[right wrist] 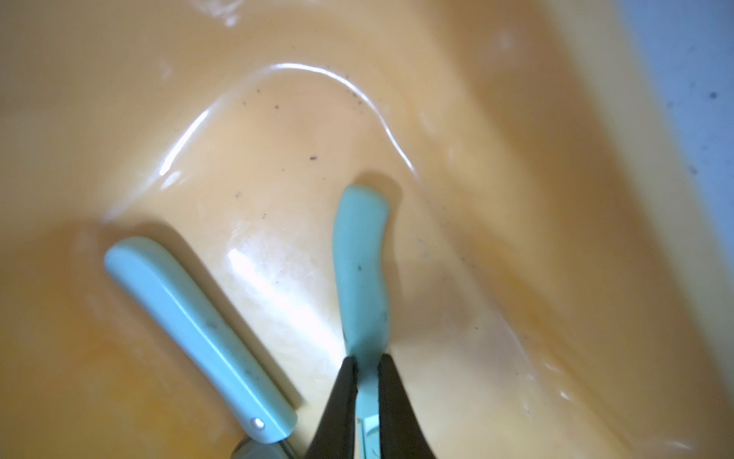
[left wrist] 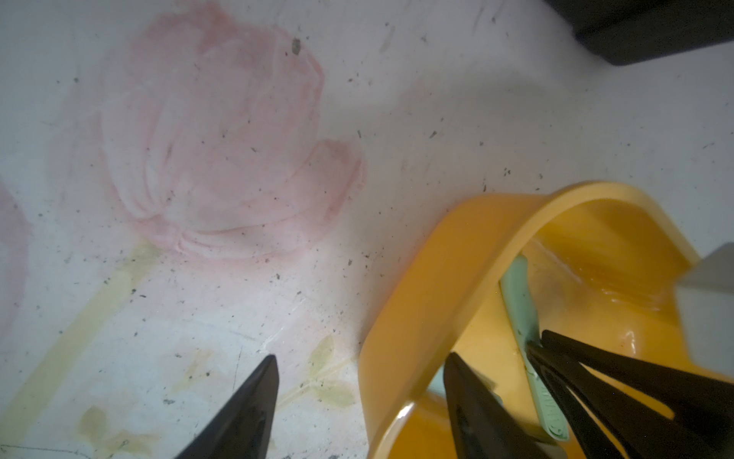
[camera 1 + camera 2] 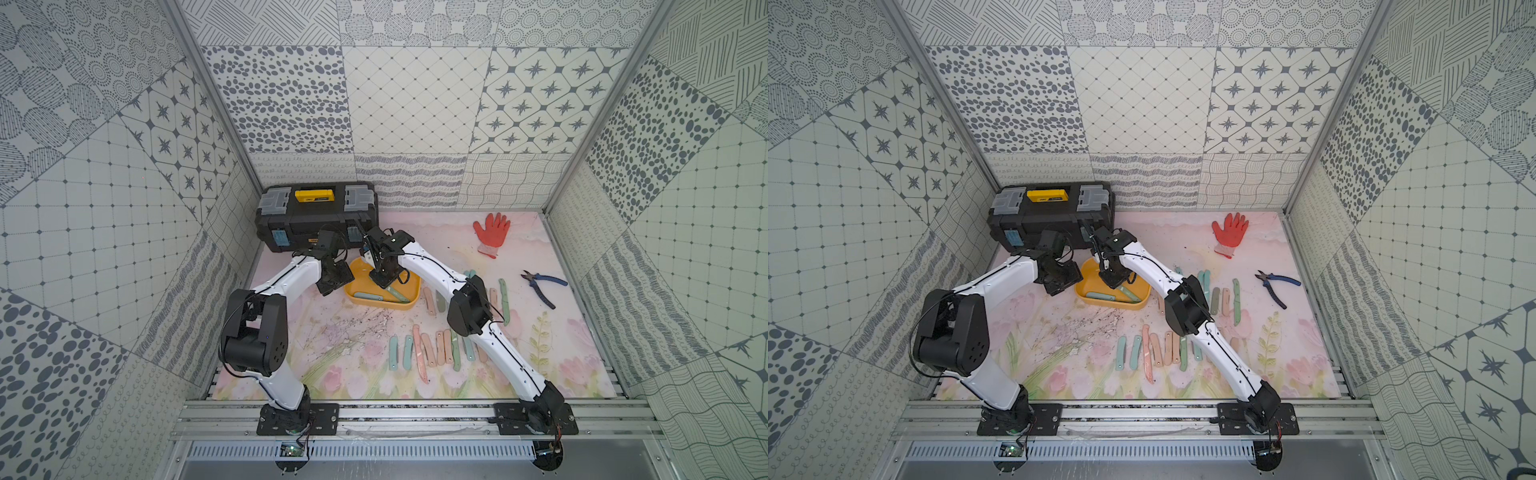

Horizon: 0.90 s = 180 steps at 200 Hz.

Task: Take the fruit knife out of the storage box
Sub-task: Pick up the fruit knife from the storage box.

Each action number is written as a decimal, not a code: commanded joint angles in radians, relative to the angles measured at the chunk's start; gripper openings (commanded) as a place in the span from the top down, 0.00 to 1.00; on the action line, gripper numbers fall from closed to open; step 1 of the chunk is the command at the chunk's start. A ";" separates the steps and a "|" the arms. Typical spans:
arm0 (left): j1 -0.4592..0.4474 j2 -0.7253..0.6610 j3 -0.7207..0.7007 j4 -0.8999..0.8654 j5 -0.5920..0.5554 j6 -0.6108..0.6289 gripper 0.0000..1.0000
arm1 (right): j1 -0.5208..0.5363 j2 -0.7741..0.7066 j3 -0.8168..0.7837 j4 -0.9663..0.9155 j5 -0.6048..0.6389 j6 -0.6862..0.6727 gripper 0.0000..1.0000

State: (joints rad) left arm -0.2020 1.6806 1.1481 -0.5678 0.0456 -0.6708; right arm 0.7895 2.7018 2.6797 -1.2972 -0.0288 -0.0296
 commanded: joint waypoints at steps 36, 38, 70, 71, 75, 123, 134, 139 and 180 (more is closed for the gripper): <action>0.004 0.008 0.001 -0.028 0.004 0.004 0.34 | -0.013 -0.100 -0.089 0.040 0.028 0.013 0.76; 0.004 0.007 0.001 -0.028 0.002 0.003 0.34 | -0.013 -0.104 -0.093 0.044 0.029 0.014 0.71; 0.003 0.007 0.000 -0.027 0.001 0.004 0.34 | -0.006 -0.107 -0.074 0.047 0.013 -0.008 0.48; 0.004 0.007 0.000 -0.027 0.002 0.004 0.34 | -0.006 -0.107 -0.074 0.047 0.013 -0.010 0.48; 0.003 0.008 -0.001 -0.027 0.001 0.004 0.34 | -0.003 -0.108 -0.075 0.048 0.016 -0.013 0.47; 0.004 0.008 0.000 -0.027 -0.001 0.005 0.34 | 0.006 -0.070 -0.047 0.056 -0.042 -0.014 0.47; 0.004 0.007 0.000 -0.027 -0.002 0.005 0.35 | 0.007 -0.060 -0.045 0.058 -0.047 -0.014 0.47; 0.004 0.007 0.001 -0.027 -0.002 0.005 0.34 | 0.008 -0.054 -0.043 0.055 -0.048 -0.013 0.47; 0.004 0.008 0.002 -0.028 0.004 0.004 0.34 | 0.008 -0.006 -0.028 0.020 -0.019 -0.012 0.47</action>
State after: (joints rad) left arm -0.2020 1.6810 1.1481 -0.5678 0.0456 -0.6708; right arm 0.7918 2.6545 2.6205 -1.2602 -0.0559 -0.0341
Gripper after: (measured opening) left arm 0.656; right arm 0.529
